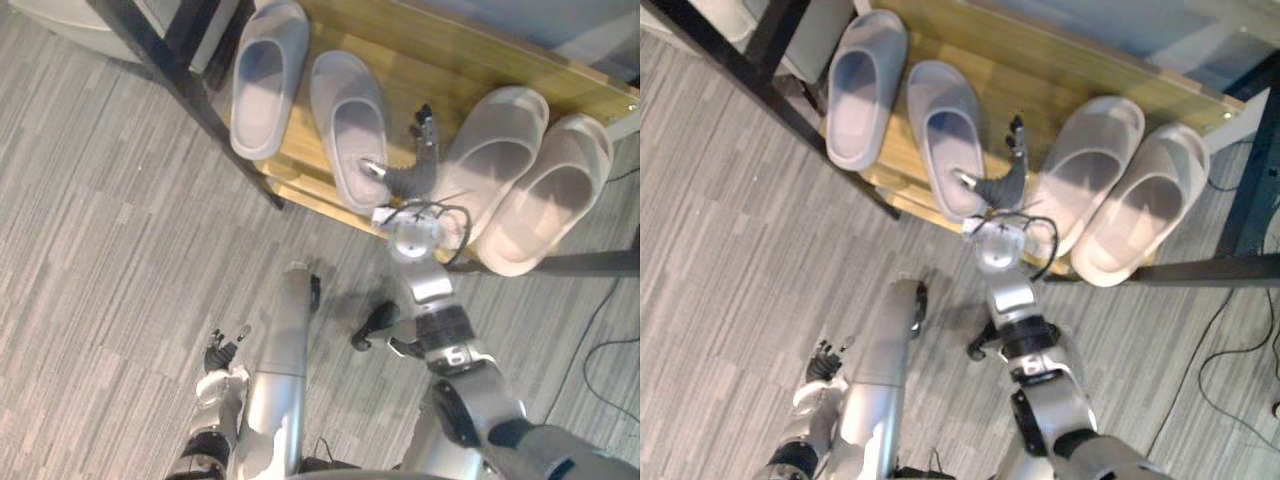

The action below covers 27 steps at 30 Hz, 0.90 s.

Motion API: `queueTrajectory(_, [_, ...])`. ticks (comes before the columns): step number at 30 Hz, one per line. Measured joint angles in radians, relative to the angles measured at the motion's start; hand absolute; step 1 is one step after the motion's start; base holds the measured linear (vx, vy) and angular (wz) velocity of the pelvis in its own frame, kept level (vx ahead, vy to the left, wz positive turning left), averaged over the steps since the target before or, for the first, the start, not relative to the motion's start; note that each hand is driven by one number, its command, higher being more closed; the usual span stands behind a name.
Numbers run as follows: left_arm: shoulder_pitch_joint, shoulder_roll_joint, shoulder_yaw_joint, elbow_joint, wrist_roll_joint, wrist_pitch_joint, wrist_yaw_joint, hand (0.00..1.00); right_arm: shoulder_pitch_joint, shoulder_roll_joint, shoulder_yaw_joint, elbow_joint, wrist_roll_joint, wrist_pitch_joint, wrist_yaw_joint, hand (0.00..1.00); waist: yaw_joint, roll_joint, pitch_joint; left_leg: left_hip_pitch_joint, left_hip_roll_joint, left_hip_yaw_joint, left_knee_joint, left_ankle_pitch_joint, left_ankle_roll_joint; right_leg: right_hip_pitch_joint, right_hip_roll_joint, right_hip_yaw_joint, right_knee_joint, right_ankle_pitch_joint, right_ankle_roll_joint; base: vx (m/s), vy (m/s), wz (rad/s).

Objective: Organize the slippers on the shoe rack

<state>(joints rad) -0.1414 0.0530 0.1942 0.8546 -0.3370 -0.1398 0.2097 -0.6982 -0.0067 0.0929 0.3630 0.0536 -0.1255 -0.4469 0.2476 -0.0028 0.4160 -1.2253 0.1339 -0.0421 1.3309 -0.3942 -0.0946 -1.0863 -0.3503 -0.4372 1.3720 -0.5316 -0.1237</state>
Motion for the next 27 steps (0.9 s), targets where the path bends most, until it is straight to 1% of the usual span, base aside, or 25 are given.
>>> queueTrajectory(1, [0.000,-0.002,0.010,0.000,0.000,0.000,0.000,0.00,0.001,0.000,0.004,0.003,0.034,-0.008,0.019,0.00,-0.002,0.000,0.000,0.004,0.000,0.000,0.000,-0.003,-0.001,0.004,0.000,0.000,-0.002,0.000,0.000,0.00,0.048,-0.01])
queueTrajectory(2, [0.000,-0.003,0.012,0.000,0.000,0.000,-0.001,0.00,0.001,0.000,0.006,0.003,0.039,-0.010,0.023,0.00,-0.002,0.000,0.000,0.005,0.000,0.000,0.000,-0.004,-0.001,0.005,0.000,0.000,-0.002,0.000,0.000,0.00,0.051,-0.01])
queueTrajectory(6, [0.000,-0.006,0.025,0.000,0.001,0.001,-0.001,0.00,0.001,0.005,0.054,0.006,0.127,-0.032,0.080,0.00,-0.004,0.000,0.000,0.005,0.000,0.002,-0.001,-0.007,0.002,0.007,0.000,0.000,-0.007,0.000,0.000,-0.01,0.044,0.00])
queueTrajectory(7, [0.000,-0.007,0.026,0.001,0.001,0.001,-0.001,0.00,0.001,0.005,0.059,0.006,0.132,-0.033,0.083,0.00,-0.004,0.000,0.000,0.005,0.000,0.002,-0.001,-0.007,0.002,0.007,0.000,0.000,-0.007,0.000,0.000,-0.01,0.038,0.00])
queueTrajectory(8, [0.000,-0.007,0.026,0.001,0.001,0.001,-0.001,0.00,0.001,0.009,0.082,0.006,0.170,-0.039,0.089,0.00,-0.004,0.000,0.000,0.005,0.000,0.003,-0.001,-0.007,0.003,0.007,0.000,0.000,-0.008,0.000,0.000,-0.01,0.036,0.00])
queueTrajectory(11, [-0.001,-0.007,0.028,0.003,0.001,0.002,0.001,0.00,0.001,0.017,0.114,0.006,0.236,-0.053,0.089,0.00,-0.004,-0.001,0.000,0.007,0.000,0.002,-0.002,-0.007,0.003,0.010,0.001,0.000,-0.011,0.000,0.001,-0.01,0.034,0.00])
queueTrajectory(15, [-0.007,-0.013,0.053,0.006,0.001,0.003,0.004,0.00,0.000,0.065,0.145,0.025,0.319,-0.055,0.085,0.00,-0.006,-0.003,0.002,0.028,-0.001,0.002,-0.019,-0.007,0.003,0.036,0.002,-0.007,-0.029,0.000,0.001,-0.01,0.030,0.04])
queueTrajectory(18, [-0.008,-0.015,0.061,0.006,0.001,0.003,0.005,0.00,0.001,0.086,0.154,0.031,0.331,-0.059,0.075,0.00,-0.006,-0.003,0.001,0.032,-0.002,0.002,-0.028,-0.007,0.003,0.040,0.002,-0.009,-0.037,0.002,0.003,-0.01,0.023,0.01])
queueTrajectory(22, [-0.009,-0.017,0.068,0.006,0.000,0.013,0.024,0.00,-0.004,0.087,0.155,0.032,0.383,-0.065,0.070,0.00,-0.006,-0.003,0.002,0.032,-0.002,0.001,-0.028,-0.007,0.002,0.040,0.003,-0.011,-0.038,0.001,0.003,0.00,0.008,0.00])
queueTrajectory(27, [-0.008,-0.024,0.096,0.006,0.000,0.018,0.028,0.00,-0.032,0.087,0.153,0.048,0.413,-0.066,0.047,0.00,-0.006,-0.003,0.002,0.025,-0.003,-0.006,-0.026,-0.010,-0.002,0.040,0.003,-0.017,-0.038,0.001,0.003,0.00,0.000,0.00])
